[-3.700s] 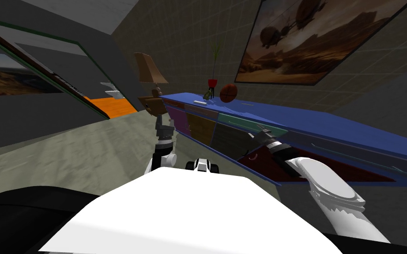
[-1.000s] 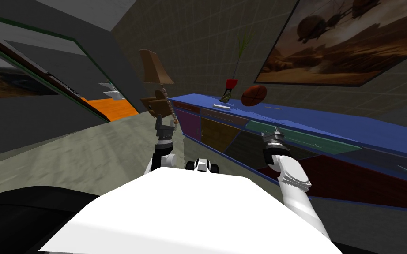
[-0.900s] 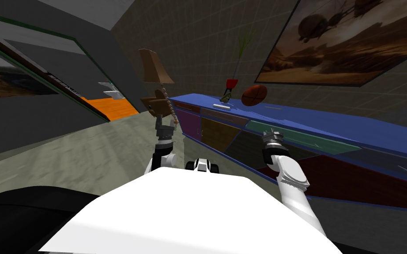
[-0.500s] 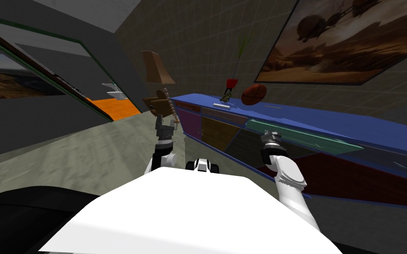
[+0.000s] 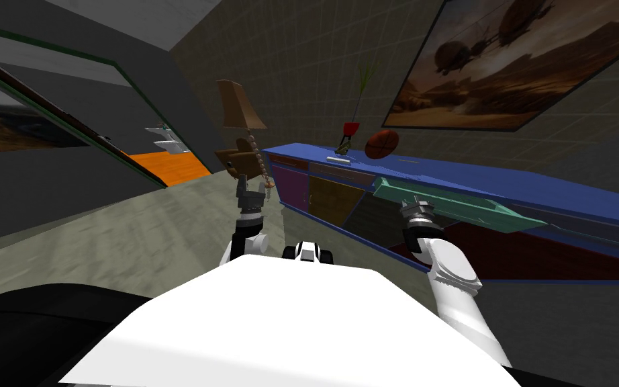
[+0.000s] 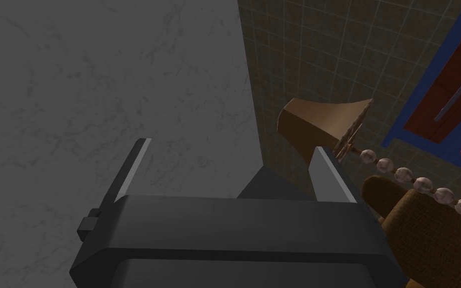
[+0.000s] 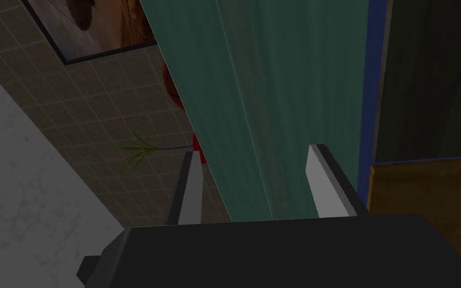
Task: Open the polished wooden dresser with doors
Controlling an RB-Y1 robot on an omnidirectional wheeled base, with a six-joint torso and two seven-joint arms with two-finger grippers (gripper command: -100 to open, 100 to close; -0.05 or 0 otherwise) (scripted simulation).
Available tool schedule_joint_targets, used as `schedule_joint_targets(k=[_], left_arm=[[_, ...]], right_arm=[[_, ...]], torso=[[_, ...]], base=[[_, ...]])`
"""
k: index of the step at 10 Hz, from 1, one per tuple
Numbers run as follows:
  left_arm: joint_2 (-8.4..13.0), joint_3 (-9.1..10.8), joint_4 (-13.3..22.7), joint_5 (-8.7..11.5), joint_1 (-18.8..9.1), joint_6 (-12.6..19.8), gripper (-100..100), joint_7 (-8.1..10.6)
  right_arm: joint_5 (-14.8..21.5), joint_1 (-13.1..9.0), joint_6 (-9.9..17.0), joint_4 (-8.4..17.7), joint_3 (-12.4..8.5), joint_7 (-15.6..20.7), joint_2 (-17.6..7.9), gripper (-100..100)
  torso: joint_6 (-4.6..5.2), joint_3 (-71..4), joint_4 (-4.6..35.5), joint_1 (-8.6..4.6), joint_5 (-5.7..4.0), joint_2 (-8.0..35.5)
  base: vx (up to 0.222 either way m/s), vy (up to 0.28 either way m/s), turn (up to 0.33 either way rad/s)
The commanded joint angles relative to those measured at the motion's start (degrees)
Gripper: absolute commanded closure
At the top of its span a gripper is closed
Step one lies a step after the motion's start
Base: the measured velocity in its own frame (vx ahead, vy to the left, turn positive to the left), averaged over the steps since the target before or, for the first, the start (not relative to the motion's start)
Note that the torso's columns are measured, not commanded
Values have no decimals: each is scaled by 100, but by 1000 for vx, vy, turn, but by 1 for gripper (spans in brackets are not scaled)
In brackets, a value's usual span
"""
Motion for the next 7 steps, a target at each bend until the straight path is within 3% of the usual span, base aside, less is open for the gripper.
schedule_joint_targets(k=[1,7], left_arm=[[0,0,0,0,0,0,0,0],[0,0,0,0,0,0,0,0]], right_arm=[[-154,82,-22,34,-37,-174,-308,-100],[-563,186,-237,292,-261,-593,-1123,-100]], torso=[[-5,-5,-12,0,-10,-8],[-4,13,-8,-3,-16,18]], base=[[22,49,-18],[33,71,-40]])
